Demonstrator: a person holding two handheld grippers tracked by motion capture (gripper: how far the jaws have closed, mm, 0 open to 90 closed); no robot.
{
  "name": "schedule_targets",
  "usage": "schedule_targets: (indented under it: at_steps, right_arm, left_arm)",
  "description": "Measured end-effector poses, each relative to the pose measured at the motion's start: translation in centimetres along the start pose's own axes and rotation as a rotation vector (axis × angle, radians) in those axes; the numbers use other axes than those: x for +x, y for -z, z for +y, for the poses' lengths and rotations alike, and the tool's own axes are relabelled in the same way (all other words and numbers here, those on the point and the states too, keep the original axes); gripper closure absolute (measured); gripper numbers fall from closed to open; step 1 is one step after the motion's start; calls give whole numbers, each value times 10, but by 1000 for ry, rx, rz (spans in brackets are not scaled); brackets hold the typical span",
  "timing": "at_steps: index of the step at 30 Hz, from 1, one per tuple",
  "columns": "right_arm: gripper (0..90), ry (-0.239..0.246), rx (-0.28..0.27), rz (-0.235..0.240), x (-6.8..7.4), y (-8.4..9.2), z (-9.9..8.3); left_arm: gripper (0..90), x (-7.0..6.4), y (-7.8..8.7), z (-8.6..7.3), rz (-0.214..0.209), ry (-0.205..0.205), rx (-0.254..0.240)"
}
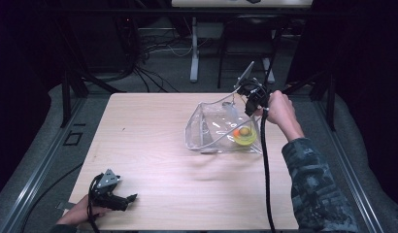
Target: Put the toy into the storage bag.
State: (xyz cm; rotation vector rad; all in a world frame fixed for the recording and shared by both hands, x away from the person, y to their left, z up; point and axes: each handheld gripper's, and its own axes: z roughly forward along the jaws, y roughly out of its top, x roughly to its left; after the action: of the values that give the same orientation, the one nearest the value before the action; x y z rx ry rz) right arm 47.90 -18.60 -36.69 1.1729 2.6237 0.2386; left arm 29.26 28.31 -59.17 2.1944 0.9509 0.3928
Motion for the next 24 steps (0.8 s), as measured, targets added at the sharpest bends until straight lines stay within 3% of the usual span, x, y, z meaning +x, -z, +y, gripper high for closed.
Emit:
schedule_targets:
  at_steps: [14,20,24]
  right_arm:
    - [873,-19,57,13,0,-9,3]
    - [860,-27,58,24,-1,-12,3]
    - [792,-33,37,29,-1,-7,2]
  left_arm:
    - [0,0,0,0,1,-2,0]
    - [0,0,0,0,0,0,0]
    - [0,0,0,0,0,-1,0]
